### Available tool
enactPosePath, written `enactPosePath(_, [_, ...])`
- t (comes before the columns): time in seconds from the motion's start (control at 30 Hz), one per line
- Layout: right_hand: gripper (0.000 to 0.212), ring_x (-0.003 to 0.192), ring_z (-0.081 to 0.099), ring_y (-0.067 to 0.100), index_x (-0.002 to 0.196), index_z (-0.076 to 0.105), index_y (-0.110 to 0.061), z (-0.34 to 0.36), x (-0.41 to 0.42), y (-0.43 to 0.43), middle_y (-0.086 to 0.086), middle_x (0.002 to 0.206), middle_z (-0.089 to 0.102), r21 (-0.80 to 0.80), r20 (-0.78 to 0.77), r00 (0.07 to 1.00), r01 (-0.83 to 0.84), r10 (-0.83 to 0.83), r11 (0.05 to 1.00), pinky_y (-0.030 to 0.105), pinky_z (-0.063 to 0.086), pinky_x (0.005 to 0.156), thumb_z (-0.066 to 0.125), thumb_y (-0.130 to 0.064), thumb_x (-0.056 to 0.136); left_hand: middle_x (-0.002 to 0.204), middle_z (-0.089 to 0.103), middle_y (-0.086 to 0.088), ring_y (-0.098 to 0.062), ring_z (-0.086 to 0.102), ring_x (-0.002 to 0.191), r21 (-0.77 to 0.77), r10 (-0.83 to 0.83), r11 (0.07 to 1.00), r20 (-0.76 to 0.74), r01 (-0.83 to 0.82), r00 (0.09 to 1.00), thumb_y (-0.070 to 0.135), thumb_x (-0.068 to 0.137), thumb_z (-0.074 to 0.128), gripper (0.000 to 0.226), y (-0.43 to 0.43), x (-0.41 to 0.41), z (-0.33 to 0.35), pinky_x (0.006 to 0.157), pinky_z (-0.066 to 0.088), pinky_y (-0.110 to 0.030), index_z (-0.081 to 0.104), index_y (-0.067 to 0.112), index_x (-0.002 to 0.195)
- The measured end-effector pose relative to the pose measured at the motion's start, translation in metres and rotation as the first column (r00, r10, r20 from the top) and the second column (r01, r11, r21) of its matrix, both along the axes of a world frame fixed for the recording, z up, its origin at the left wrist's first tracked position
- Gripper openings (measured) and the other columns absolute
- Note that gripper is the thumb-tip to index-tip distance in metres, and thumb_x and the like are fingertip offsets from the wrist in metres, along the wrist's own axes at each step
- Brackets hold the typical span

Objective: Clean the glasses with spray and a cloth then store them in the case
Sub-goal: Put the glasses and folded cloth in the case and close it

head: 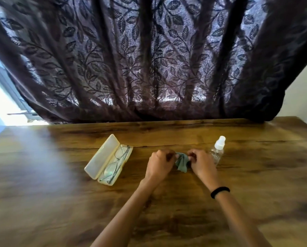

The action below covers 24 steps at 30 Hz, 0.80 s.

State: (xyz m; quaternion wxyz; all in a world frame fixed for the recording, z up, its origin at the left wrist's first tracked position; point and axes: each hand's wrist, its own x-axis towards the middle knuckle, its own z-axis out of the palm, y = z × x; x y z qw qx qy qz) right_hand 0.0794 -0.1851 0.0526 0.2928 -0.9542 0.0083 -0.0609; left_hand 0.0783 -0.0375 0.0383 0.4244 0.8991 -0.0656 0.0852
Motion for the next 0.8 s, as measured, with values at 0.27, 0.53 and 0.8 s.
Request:
enactPosePath(0.27, [0.008, 0.082, 0.054, 0.007, 0.092, 0.066, -0.016, -0.009, 0.001, 0.003, -0.002, 0.093, 0.065, 0.204, -0.031, 0.999, -0.014, 0.021, 0.979, 0.017, 0.04, 0.07, 0.064, -0.016, 0.085, 0.107, 0.068, -0.001, -0.01, 0.065, 0.094, -0.17, -0.082, 0.984, -0.165, 0.053, 0.983, 0.033, 0.08, 0.07, 0.044, -0.011, 0.005, -0.009, 0.07, 0.052, -0.014, 0.06, 0.012, 0.117])
enactPosePath(0.53, [0.007, 0.083, 0.066, 0.015, 0.088, 0.061, -0.012, 0.0, -0.003, 0.008, 0.007, 0.092, 0.068, 0.893, -0.286, 0.949, 0.213, 0.135, 0.396, 0.025, 0.054, 0.065, 0.055, -0.007, 0.089, 0.11, 0.068, -0.004, -0.014, 0.063, 0.102, -0.418, -0.161, 0.908, -0.273, 0.034, 0.948, 0.021, 0.08, 0.07, 0.039, 0.019, 0.007, -0.006, 0.085, 0.053, -0.027, 0.062, 0.011, 0.117])
enactPosePath(0.8, [0.009, 0.094, 0.06, 0.023, 0.084, 0.058, -0.015, -0.002, 0.001, 0.011, 0.007, 0.099, 0.063, 0.905, -0.338, 0.929, 0.278, 0.149, 0.321, 0.04, 0.051, 0.08, 0.055, -0.009, 0.09, 0.095, 0.065, 0.014, 0.003, 0.059, 0.09, -0.338, -0.185, 0.936, -0.219, 0.104, 0.958, 0.021, 0.085, 0.064, 0.02, 0.051, 0.006, 0.009, 0.072, 0.048, -0.01, 0.068, 0.017, 0.104])
